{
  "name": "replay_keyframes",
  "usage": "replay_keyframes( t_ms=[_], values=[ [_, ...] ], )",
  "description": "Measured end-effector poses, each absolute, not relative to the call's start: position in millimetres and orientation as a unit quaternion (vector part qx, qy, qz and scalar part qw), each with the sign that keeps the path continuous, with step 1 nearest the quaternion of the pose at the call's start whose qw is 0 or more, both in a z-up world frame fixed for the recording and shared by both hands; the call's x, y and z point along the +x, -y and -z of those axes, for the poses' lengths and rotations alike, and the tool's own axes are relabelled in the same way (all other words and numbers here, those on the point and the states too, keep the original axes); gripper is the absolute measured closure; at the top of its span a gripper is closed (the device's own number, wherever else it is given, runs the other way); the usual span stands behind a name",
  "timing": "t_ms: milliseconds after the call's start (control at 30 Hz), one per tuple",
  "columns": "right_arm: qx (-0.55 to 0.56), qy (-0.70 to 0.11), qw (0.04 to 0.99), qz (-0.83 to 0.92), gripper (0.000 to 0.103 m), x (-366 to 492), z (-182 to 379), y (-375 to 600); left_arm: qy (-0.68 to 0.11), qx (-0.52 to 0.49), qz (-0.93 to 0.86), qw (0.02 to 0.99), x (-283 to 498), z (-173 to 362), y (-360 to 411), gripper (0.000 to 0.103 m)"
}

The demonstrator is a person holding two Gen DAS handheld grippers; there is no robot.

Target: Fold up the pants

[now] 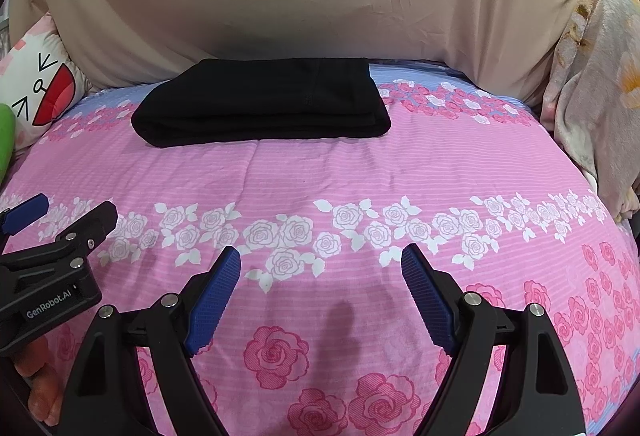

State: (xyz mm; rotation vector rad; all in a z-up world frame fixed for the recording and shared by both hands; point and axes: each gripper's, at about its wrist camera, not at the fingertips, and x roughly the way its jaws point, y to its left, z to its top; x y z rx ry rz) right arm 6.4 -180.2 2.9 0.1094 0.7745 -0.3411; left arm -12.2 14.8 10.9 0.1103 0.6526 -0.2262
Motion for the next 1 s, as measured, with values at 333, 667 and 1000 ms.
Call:
replay_keyframes(
  t_ms=[333,667,1000],
  values=[
    [0.053,-0.376,0.91,0.164,0.022,6.3,-1.9,179.7,-0.317,0.055,0.103,0.941,-12.0,-11.7,-14.9,0.005],
    [0.052,-0.376,0.911,0.163,0.023,6.5,-2.3,180.3,-0.316,0.061,0.101,0.941,-12.3,-10.9,-11.8,0.005],
    [0.051,-0.377,0.911,0.161,0.022,7.2,-2.1,181.3,-0.317,0.061,0.102,0.941,-12.0,-11.2,-11.5,0.005]
  ],
)
